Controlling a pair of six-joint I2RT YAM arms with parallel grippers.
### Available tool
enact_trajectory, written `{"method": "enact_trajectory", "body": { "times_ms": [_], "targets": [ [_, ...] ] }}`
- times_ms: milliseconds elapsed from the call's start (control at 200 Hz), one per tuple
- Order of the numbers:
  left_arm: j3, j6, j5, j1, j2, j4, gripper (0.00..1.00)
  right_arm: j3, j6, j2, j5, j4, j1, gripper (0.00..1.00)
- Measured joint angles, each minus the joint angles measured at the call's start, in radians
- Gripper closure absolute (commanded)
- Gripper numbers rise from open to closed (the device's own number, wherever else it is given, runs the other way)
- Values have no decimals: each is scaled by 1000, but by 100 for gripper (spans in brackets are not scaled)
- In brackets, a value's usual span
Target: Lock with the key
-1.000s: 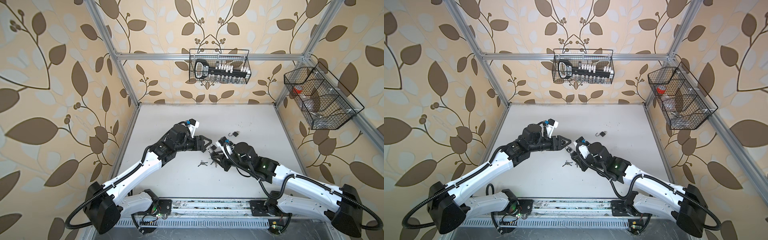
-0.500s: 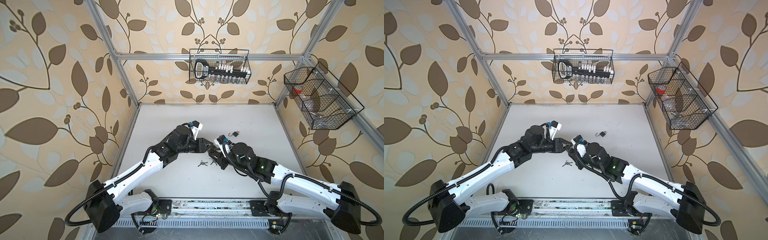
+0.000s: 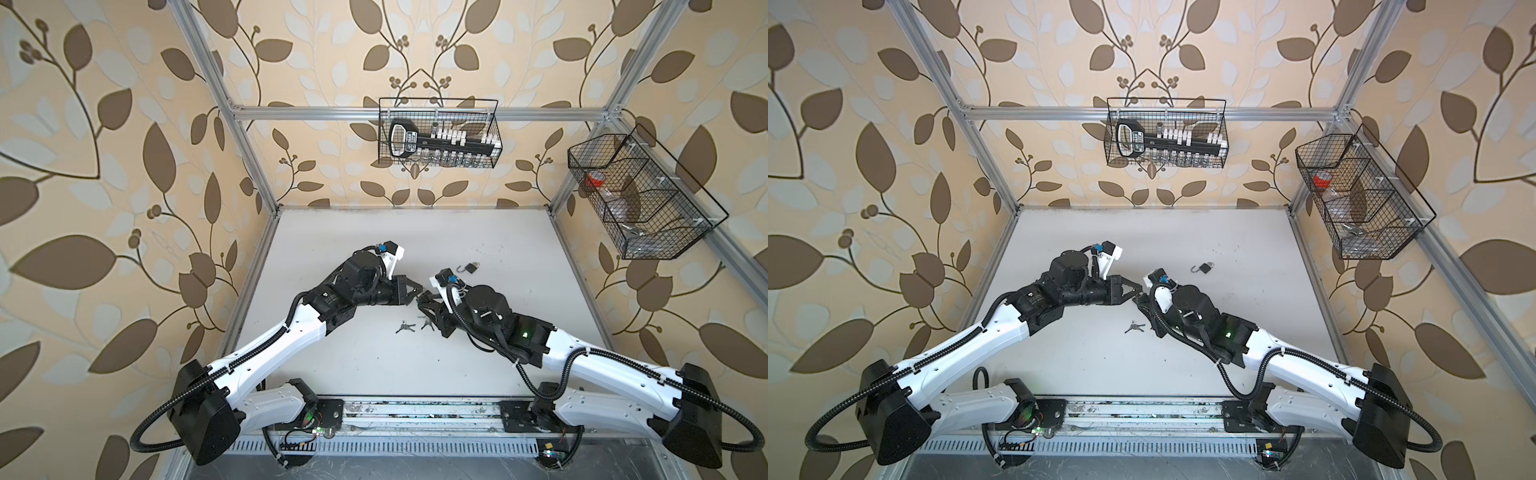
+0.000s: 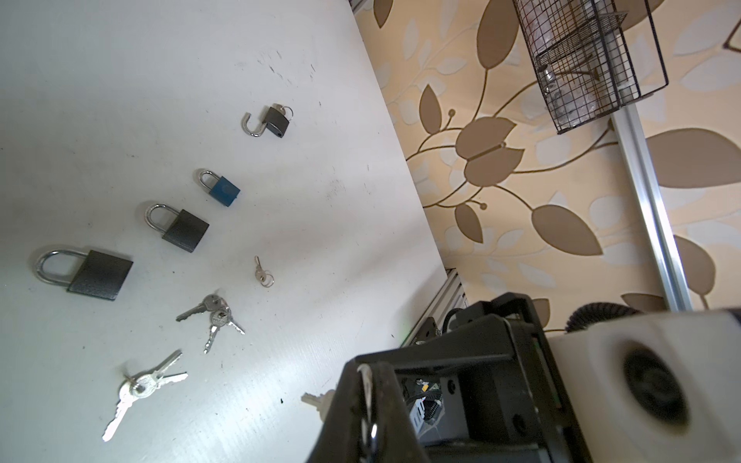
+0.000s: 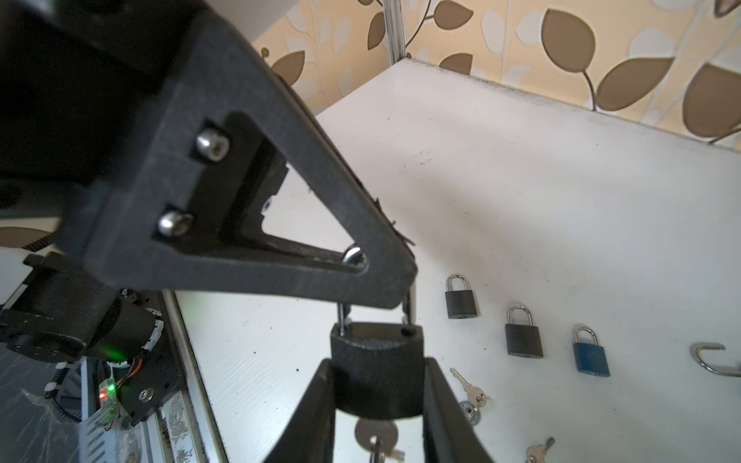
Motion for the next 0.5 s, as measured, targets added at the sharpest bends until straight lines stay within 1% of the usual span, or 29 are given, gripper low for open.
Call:
{"method": "enact_trajectory", "body": {
  "times_ms": [65,115,155,220,275,360,445,500],
  "targets": [
    [0,3,-5,0,0,-2,100,0,0,0,0,-1,0,88],
    [0,3,-6,0,0,-3,100,0,0,0,0,-1,1,81],
    [0,3,-6,0,0,-3,100,1,0,-1,0,-2,1,72],
    [0,3,-6,-1,-1,-2,100,3,0,-4,-1,-8,1,53],
    [0,4,-7,-1,-4,-5,100,3,-10,-14,-1,-7,1,44],
    [0,5,-16,-1,-20,-17,100,3,-1,-55,0,11,2,36],
    [2,9,-38,-1,-57,-30,100,-5,0,-117,17,70,2,35],
    [9,12,-54,-1,-89,-44,100,-23,3,-159,30,127,2,28]
  ]
}}
